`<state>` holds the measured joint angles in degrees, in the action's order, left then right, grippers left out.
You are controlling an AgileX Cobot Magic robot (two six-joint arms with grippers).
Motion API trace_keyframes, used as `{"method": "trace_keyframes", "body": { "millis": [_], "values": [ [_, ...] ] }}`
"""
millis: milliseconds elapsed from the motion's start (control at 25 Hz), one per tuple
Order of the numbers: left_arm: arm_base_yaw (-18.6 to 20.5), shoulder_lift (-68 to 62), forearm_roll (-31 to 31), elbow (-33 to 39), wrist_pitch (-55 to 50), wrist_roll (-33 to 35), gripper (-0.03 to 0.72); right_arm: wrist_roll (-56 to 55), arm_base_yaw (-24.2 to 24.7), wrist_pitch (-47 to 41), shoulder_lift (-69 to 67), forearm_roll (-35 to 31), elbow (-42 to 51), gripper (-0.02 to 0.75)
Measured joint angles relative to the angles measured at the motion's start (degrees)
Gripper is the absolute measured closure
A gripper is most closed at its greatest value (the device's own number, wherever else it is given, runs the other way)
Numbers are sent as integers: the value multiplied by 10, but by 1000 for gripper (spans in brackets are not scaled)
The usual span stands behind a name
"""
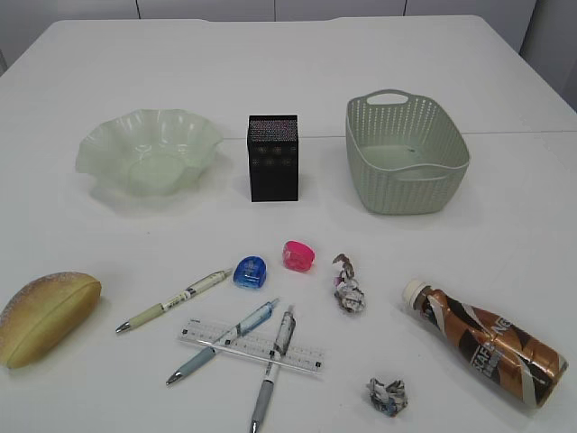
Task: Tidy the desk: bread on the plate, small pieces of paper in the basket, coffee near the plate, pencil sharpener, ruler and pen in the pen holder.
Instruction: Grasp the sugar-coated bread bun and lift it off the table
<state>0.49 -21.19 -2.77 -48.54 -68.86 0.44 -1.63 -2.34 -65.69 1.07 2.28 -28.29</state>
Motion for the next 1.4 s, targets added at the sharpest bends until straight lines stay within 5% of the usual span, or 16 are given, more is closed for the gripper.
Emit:
{"method": "trace_keyframes", "body": {
  "millis": [720, 1120, 1400],
  "values": [
    [-2, -342, 28, -51, 75, -4, 195, -38, 0, 46, -277, -50, -78, 186],
    [-50, -502, 22, -67, 62, 56, 190, -38, 0, 49, -429, -50, -142, 186],
    [-93, -594, 28, -144, 93, 54, 96, -48, 0, 48, -529, -83, -185, 186]
  ]
}}
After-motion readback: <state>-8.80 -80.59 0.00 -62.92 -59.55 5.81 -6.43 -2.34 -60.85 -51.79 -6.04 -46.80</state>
